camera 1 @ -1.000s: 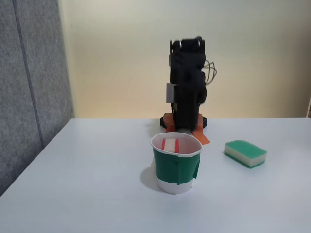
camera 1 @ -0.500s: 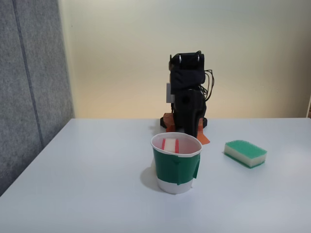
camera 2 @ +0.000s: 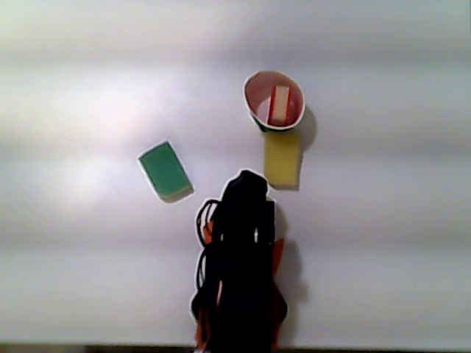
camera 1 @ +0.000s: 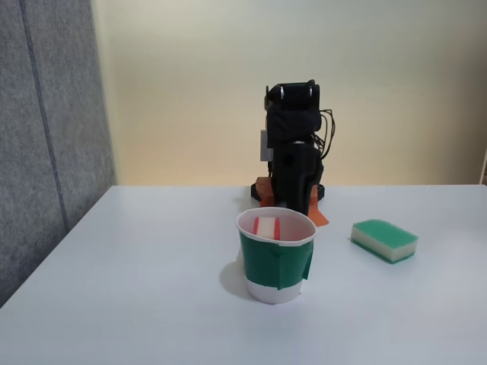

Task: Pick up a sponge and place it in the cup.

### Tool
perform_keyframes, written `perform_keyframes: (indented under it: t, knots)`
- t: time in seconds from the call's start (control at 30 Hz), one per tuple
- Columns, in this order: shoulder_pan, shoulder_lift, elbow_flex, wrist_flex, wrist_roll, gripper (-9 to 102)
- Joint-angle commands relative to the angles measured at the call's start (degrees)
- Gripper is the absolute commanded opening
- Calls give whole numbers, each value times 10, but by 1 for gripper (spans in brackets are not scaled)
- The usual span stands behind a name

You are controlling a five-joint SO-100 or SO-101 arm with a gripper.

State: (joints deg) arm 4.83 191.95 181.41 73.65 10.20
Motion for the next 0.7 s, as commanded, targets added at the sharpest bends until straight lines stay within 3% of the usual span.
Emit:
perform_keyframes:
  t: [0.0, 0.2, 0.67]
  knots:
    - [11, 10, 12, 2, -5, 0]
    - [9, 10, 39, 2, -84, 0]
    - [24, 10, 39, 2, -93, 0]
